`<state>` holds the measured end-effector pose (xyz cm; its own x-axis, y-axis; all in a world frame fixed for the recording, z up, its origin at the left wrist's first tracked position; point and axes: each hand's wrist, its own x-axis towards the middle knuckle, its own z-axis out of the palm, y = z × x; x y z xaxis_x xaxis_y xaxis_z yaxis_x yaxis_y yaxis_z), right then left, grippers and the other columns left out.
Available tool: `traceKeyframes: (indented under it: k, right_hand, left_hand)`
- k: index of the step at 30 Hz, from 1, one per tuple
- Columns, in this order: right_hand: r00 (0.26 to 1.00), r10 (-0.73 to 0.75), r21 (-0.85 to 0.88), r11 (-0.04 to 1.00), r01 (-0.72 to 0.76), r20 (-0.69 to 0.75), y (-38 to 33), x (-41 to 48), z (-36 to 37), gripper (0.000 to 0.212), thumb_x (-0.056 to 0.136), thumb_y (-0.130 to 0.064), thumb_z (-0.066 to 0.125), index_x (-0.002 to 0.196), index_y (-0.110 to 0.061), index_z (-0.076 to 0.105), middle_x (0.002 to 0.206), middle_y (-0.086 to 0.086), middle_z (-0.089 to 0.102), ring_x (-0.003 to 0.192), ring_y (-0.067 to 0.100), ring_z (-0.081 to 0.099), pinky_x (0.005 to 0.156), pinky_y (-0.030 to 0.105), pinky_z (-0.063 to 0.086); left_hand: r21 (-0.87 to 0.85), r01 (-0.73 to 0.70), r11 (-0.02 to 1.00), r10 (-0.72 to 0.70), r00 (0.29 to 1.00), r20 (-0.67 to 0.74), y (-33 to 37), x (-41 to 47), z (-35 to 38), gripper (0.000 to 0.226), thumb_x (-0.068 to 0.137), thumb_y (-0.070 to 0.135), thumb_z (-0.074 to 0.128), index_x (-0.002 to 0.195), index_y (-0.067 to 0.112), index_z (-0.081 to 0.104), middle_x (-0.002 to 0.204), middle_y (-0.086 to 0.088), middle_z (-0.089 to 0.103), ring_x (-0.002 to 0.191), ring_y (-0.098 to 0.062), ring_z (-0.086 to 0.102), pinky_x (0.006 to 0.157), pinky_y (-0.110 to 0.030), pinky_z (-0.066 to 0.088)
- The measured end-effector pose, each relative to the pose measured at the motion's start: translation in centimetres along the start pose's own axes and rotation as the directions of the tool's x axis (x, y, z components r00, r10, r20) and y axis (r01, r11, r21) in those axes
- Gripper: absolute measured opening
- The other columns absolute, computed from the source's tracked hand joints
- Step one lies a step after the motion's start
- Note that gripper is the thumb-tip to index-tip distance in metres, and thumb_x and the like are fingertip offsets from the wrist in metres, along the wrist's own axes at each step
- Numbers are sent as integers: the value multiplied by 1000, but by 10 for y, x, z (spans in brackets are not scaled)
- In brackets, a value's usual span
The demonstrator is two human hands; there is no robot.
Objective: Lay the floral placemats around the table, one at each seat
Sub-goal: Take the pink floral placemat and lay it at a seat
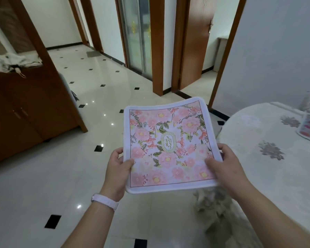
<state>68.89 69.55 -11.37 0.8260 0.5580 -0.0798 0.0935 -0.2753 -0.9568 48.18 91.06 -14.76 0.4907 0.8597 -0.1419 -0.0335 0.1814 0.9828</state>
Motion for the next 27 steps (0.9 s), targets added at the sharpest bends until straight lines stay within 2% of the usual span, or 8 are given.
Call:
traceKeyframes:
  k: [2,5,11,14,16,18,22,27]
  right_hand:
    - [1000,1,-10,1000,-1,-9,-7,6,22,30,86,-8,65,101,-33,58,90,-3,70,68,12,70,59,26,52]
    - [1000,7,-30,1000,-8,-19,-18,19,47,30,84,-7,65,99,-33,60,92,-1,71,71,17,72,62,33,56]
    - [999,-16,-70,997,18,40,-48,64,92,30,80,-13,66,95,-39,61,87,-6,73,65,16,72,56,32,55]
    - [997,-32,-54,998,36,70,-53,91,118,30,80,-13,66,95,-39,61,84,-10,72,61,12,71,47,22,52]
    - [996,-29,-34,999,32,84,-48,113,138,31,82,-9,65,93,-38,61,82,-6,71,59,8,69,45,16,48]
    - [994,-13,-21,1000,16,107,-43,137,156,32,83,-6,64,95,-35,61,84,-3,70,63,10,70,48,19,50]
    - [991,18,9,1000,-19,134,-37,202,183,32,82,-5,64,98,-33,61,92,4,71,70,22,72,62,37,58]
    - [992,42,65,997,-50,120,-44,285,200,33,84,-8,64,95,-38,60,92,4,71,66,19,73,57,33,59]
  left_hand:
    - [-17,12,1000,-12,1000,4,2,17,-19,31,90,0,56,107,25,54,93,-3,76,76,-27,74,56,-35,59]
    - [-42,8,999,-7,1000,17,9,41,-38,31,90,-2,57,106,24,54,91,-2,76,75,-26,74,55,-32,57]
    - [-87,-16,996,13,999,-38,22,80,-74,29,89,-1,58,107,22,55,93,-2,76,80,-25,74,59,-32,58]
    - [-87,-5,996,-1,998,-65,24,107,-89,28,89,0,59,107,22,54,93,-1,76,81,-27,73,59,-35,59]
    - [-73,4,997,-10,996,-84,25,130,-97,29,89,0,59,107,23,54,93,-1,76,80,-27,74,58,-34,58]
    - [-51,9,999,-14,995,-98,26,156,-102,30,90,-1,58,107,23,54,92,-2,76,79,-28,74,57,-34,58]
    - [-10,37,999,-38,992,-122,29,217,-97,30,91,-1,57,106,25,55,97,-4,75,83,-28,73,59,-36,59]
    - [49,71,996,-65,992,-107,51,305,-67,30,91,0,57,111,22,54,98,-6,75,80,-28,74,58,-37,59]
